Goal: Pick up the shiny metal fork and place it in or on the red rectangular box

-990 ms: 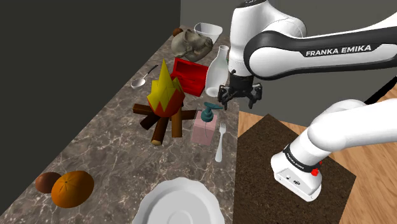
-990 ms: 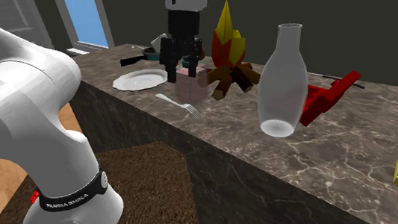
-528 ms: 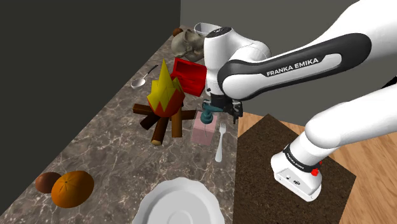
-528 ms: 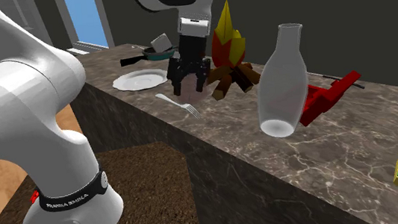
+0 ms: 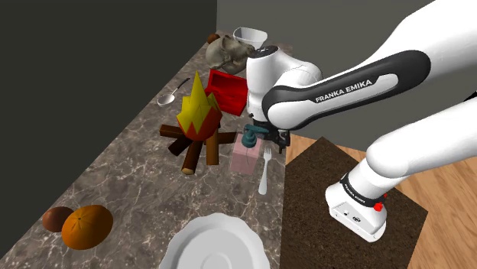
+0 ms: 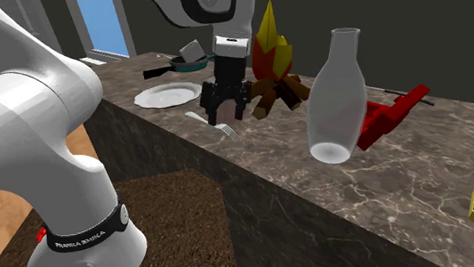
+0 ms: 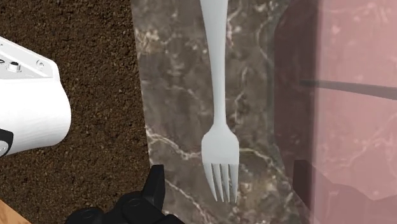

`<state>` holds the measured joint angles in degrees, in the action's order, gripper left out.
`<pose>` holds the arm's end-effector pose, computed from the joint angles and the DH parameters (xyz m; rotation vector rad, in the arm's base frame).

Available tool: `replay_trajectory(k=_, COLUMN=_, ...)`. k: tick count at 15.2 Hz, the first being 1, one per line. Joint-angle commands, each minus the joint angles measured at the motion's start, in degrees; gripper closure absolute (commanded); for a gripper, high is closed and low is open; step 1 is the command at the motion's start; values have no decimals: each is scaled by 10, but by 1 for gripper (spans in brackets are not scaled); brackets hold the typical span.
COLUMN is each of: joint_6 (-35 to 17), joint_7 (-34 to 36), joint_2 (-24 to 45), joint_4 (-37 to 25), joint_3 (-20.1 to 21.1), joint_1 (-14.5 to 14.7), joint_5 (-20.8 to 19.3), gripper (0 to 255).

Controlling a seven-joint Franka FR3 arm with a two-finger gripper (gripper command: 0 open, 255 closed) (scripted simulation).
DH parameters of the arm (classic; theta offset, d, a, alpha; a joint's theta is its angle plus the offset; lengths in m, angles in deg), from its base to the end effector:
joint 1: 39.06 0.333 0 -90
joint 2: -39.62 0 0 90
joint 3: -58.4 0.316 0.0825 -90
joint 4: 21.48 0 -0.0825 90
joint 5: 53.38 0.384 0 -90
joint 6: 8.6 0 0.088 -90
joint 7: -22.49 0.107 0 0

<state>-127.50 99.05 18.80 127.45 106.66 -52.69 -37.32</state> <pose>0.3225 0.2199 0.3191 2.5754 -1.3569 -0.1616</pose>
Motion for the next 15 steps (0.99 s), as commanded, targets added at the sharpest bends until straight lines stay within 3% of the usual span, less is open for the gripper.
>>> replay_trajectory(k=1, joint_6=0, joint_7=1, joint_2=2, joint_4=7, joint_3=4, joint_1=4, joint_5=2, gripper=0)
replay_trajectory(k=6, joint_6=-1, joint_7=1, joint_2=3, joint_4=7, joint_3=3, joint_1=5, joint_5=2, gripper=0)
replay_trajectory(k=7, joint_6=0, joint_7=1, joint_2=2, joint_4=7, joint_3=2, joint_1=6, joint_5=2, gripper=255)
replay_trajectory(k=15, joint_6=-6, joint_7=1, joint_2=4, joint_4=11, joint_3=4, joint_1=6, joint_5=2, gripper=255)
